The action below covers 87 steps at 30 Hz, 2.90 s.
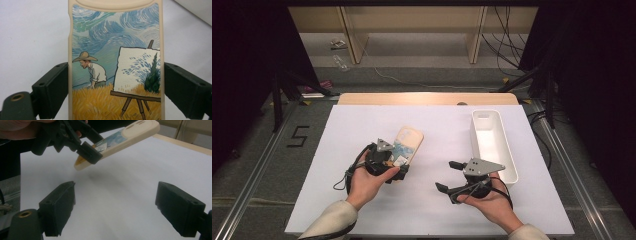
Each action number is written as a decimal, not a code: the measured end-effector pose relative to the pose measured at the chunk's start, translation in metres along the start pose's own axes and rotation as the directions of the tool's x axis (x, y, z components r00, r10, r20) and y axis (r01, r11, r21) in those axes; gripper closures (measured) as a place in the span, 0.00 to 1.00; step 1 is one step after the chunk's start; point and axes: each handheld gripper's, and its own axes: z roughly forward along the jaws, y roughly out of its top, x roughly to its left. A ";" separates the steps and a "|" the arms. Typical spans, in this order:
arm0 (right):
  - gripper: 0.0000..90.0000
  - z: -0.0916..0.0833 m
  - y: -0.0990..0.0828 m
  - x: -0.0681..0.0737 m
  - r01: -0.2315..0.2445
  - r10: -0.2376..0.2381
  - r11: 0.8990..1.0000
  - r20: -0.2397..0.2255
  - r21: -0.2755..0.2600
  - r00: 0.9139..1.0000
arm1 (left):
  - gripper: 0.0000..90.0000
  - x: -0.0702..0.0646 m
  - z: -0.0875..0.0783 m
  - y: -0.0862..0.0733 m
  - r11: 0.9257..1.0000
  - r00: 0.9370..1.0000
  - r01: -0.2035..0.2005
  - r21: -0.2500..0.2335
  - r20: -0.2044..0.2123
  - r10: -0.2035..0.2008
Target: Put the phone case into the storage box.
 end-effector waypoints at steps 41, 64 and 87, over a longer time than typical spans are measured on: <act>0.22 0.011 0.043 -0.022 -0.086 0.095 0.991 0.081 -0.103 0.992 | 0.12 -0.024 -0.012 -0.007 0.991 0.995 -0.078 -0.106 0.048 0.084; 0.23 0.025 0.054 -0.035 -0.139 0.150 0.983 0.087 -0.118 0.985 | 0.12 -0.038 -0.010 -0.009 0.988 0.991 -0.109 -0.112 0.066 0.117; 0.24 0.046 0.058 -0.038 -0.170 0.177 0.981 0.073 -0.096 0.981 | 0.13 -0.053 -0.005 -0.013 0.986 0.985 -0.138 -0.097 0.094 0.147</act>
